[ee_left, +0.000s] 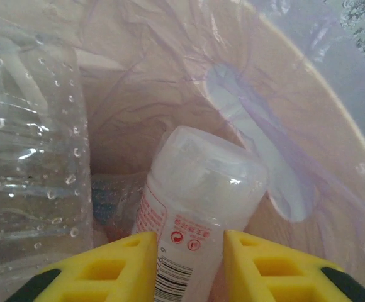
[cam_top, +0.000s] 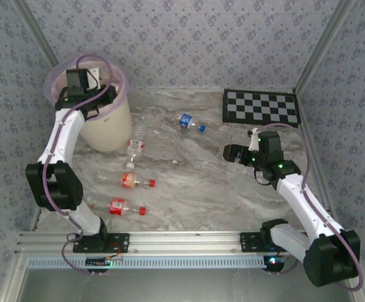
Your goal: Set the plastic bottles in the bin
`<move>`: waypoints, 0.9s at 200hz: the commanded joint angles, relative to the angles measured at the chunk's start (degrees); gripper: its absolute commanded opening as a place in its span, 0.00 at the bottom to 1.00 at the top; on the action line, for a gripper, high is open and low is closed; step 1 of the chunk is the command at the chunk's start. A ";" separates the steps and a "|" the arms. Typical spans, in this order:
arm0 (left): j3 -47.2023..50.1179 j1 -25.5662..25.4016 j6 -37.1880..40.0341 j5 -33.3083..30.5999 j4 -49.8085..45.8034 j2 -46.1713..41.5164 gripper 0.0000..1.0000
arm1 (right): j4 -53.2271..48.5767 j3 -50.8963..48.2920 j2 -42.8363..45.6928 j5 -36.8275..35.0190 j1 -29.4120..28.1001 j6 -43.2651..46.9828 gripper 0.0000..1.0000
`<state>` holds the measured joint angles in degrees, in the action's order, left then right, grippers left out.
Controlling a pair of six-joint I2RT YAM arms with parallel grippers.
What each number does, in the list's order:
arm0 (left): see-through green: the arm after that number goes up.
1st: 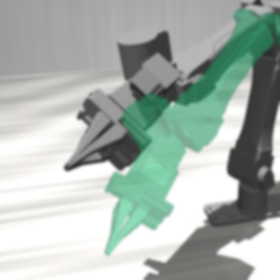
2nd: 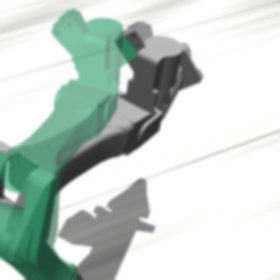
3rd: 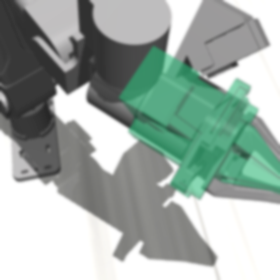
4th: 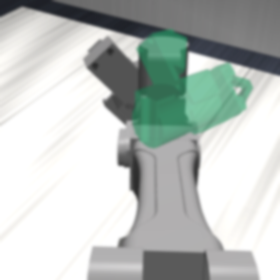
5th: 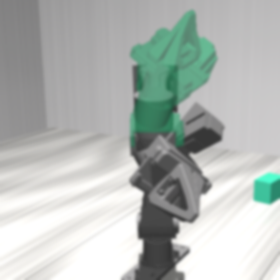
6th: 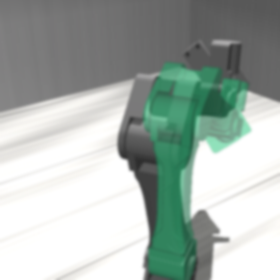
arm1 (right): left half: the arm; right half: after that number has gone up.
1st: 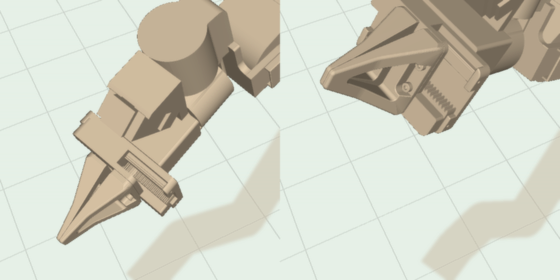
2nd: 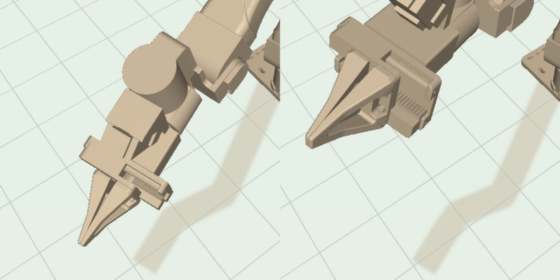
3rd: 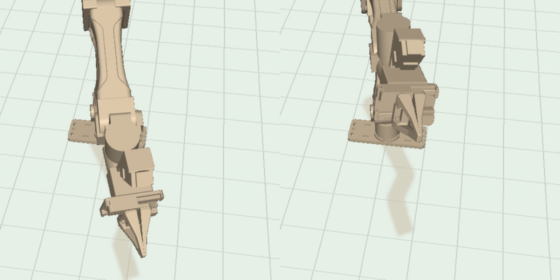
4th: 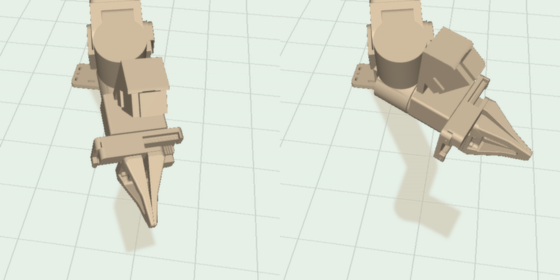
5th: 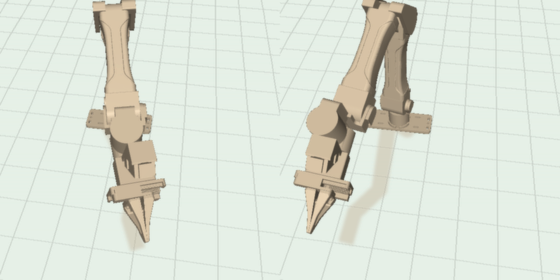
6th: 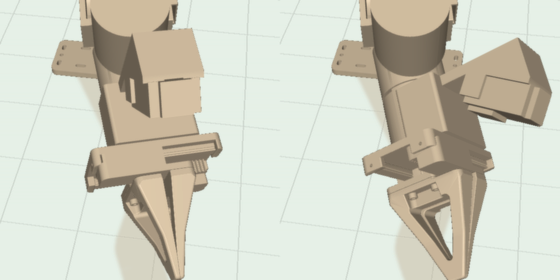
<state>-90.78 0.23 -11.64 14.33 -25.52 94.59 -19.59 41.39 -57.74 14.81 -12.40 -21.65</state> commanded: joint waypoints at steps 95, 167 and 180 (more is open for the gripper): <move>-19.55 -13.88 6.85 -8.51 -15.95 -8.86 0.77 | 0.76 -0.90 -0.22 1.22 -0.41 -1.99 1.00; -17.51 -28.32 -4.14 -11.51 -11.75 1.84 0.86 | 0.57 -1.22 0.71 0.53 -0.87 -2.21 1.00; -16.03 -28.86 -8.88 -10.94 -8.75 5.26 0.92 | -0.48 -1.31 1.49 -0.01 -0.87 -1.84 1.00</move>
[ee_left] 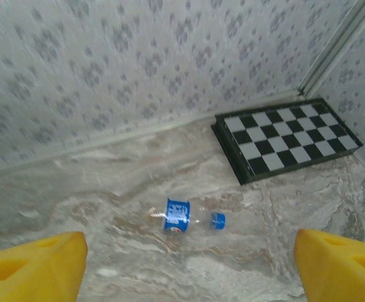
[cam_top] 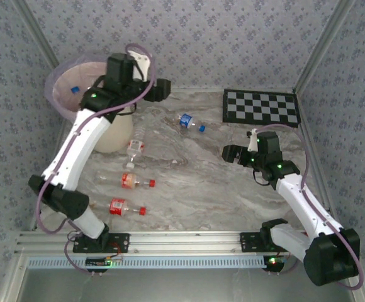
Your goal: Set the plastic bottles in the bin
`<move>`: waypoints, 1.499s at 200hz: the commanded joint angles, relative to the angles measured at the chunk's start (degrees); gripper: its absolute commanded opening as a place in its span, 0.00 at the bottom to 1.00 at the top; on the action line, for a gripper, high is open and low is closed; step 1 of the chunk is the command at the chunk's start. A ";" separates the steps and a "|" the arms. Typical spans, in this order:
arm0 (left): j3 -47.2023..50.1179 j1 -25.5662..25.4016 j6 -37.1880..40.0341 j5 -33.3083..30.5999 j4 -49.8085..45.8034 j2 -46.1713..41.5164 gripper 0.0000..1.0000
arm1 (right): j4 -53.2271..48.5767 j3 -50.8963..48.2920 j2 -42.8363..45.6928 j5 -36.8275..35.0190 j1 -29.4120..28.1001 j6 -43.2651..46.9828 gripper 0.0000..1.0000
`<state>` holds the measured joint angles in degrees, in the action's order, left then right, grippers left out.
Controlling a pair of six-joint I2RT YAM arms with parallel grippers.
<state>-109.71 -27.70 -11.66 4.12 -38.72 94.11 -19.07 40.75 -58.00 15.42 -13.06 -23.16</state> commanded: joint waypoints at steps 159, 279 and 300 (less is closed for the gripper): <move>-11.86 -6.77 -56.76 -6.92 5.88 39.89 0.99 | -4.01 -2.03 5.99 -2.59 1.28 0.66 1.00; -14.01 -6.18 -63.27 -8.79 7.26 46.67 0.87 | -4.88 -2.96 6.62 -2.94 1.92 0.92 1.00; -14.83 -5.81 -61.92 -8.52 6.89 46.96 0.71 | -4.20 -2.96 5.99 -2.51 1.97 0.75 1.00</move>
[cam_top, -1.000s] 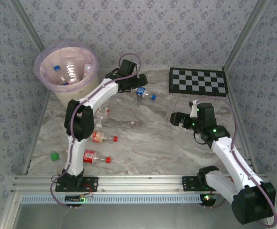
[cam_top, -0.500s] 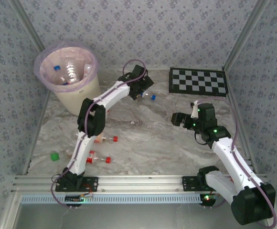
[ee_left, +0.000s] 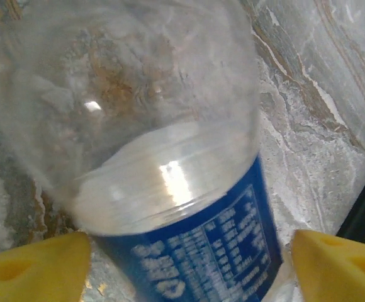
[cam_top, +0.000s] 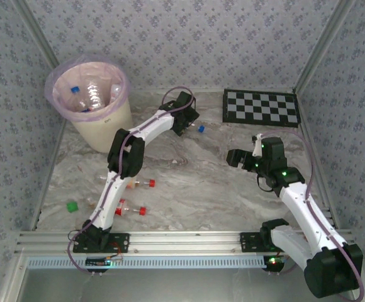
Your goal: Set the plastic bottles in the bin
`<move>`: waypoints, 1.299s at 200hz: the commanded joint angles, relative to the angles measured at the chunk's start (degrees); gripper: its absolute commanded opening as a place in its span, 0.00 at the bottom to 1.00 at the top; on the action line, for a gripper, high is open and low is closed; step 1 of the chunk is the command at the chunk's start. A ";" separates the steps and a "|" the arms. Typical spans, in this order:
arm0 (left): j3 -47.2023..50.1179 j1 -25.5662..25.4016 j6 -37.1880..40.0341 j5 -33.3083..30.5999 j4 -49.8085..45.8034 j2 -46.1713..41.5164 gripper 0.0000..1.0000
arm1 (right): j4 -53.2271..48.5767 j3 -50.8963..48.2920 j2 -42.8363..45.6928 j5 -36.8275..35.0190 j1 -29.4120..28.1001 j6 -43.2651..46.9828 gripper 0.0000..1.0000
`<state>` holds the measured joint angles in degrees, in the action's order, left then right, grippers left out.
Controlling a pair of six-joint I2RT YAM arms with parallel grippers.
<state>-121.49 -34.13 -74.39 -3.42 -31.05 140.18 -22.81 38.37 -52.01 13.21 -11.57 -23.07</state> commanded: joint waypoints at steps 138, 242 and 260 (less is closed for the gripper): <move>-12.45 -0.99 34.70 -3.07 -9.12 -14.85 0.51 | 1.48 -0.31 -3.08 0.33 0.50 0.00 1.00; -11.43 12.47 54.44 -1.92 -16.81 -37.24 0.16 | 3.92 -0.47 -6.01 1.40 0.45 -0.18 1.00; -13.81 16.91 55.92 -3.47 -20.64 -37.78 0.13 | 5.39 -0.76 -7.31 2.58 0.50 -0.64 1.00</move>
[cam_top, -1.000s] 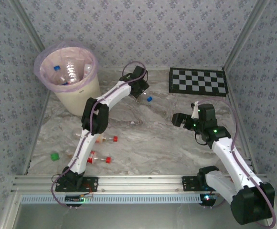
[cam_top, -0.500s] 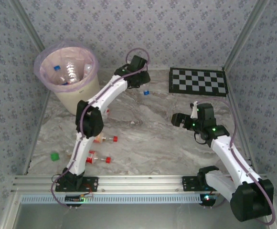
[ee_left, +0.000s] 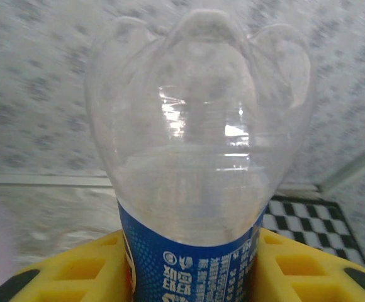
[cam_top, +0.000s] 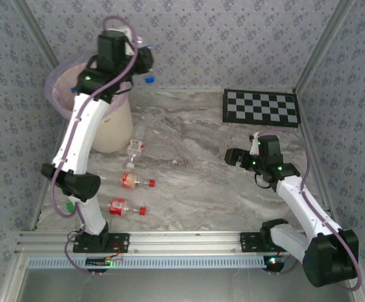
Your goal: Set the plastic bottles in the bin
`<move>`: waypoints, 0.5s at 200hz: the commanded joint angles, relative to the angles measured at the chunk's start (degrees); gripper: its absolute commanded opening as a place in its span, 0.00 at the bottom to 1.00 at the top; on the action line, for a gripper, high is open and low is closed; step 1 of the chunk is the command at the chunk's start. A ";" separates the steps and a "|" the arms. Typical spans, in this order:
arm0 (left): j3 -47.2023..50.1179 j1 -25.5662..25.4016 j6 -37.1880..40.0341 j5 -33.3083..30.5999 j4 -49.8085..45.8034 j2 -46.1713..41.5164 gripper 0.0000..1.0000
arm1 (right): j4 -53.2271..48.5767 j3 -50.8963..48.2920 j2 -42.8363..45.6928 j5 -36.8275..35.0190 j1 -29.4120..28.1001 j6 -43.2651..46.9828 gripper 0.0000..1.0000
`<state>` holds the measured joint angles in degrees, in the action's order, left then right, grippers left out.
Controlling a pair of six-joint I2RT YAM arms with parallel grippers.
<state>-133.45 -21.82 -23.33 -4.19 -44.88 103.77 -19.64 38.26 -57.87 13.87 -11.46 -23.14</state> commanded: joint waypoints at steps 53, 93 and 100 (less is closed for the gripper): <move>-2.66 12.73 5.23 -5.74 -16.22 2.53 0.12 | 3.36 0.84 -3.57 3.54 0.09 -0.18 1.00; 0.62 14.69 5.09 -6.10 -17.16 5.04 0.12 | 2.59 -0.17 -2.38 3.01 0.16 0.03 1.00; 0.88 14.68 5.54 -5.58 -17.56 5.63 0.12 | 2.48 -0.50 -2.04 2.86 0.20 -0.06 1.00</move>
<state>-133.49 -7.70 -19.46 -9.56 -59.44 107.61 -16.93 38.26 -61.21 16.34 -11.49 -23.14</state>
